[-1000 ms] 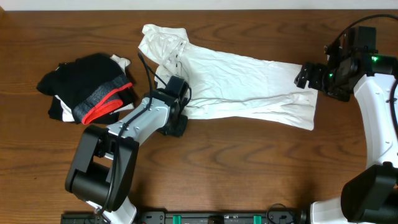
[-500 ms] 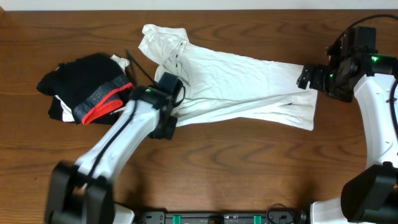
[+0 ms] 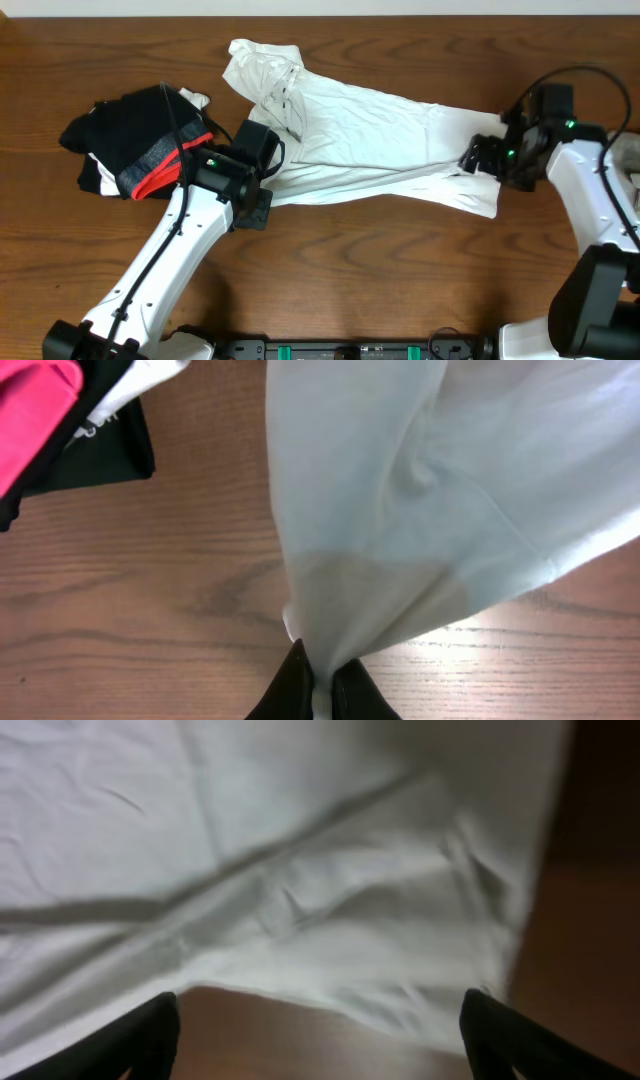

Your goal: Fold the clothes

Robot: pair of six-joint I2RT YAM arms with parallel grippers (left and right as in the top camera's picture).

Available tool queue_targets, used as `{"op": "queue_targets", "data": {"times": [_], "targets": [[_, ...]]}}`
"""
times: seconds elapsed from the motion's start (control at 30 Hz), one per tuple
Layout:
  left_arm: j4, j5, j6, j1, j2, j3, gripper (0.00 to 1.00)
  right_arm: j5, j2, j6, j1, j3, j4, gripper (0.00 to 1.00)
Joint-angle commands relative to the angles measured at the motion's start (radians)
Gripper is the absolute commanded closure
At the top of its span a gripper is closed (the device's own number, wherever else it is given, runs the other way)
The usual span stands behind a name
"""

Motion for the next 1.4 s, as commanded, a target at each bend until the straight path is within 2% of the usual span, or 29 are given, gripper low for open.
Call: {"op": "queue_targets", "data": {"times": [0.0,0.1,0.4,0.5,0.73,0.83,0.93,1.2,1.37], "targets": [[-0.006,-0.018,-0.013,0.004,-0.004,0.011,0.94,-0.114,-0.006,-0.001,0.006,-0.076,0.09,0.12],[-0.006,-0.018,-0.013,0.004,-0.004,0.012,0.94,-0.113,-0.006,0.06,0.006,-0.135,0.197,0.14],[-0.005,-0.018,-0.013,0.004,-0.004,0.012,0.94,-0.113,-0.006,0.187,0.006,-0.256,0.431,0.39],[-0.005,-0.018,-0.013,0.004,-0.004,0.012,0.94,-0.113,-0.006,0.214,0.006,-0.269,0.467,0.43],[0.005,-0.018,-0.013,0.004,-0.004,0.012,0.94,-0.105,-0.006,0.215,0.007,-0.27,0.546,0.43],[0.006,-0.018,-0.012,0.004,-0.004,0.012,0.94,-0.119,-0.006,0.242,0.007,-0.27,0.582,0.47],[0.006,-0.018,-0.012,0.004,-0.004,0.012,0.94,-0.119,-0.002,0.249,0.011,-0.27,0.554,0.39],[0.006,-0.018,-0.012,0.004,-0.004,0.012,0.94,-0.113,0.082,0.283,0.044,-0.27,0.55,0.37],[0.006,-0.018,-0.012,0.004,-0.004,0.012,0.94,-0.113,0.117,0.319,0.046,-0.27,0.594,0.59]]}}
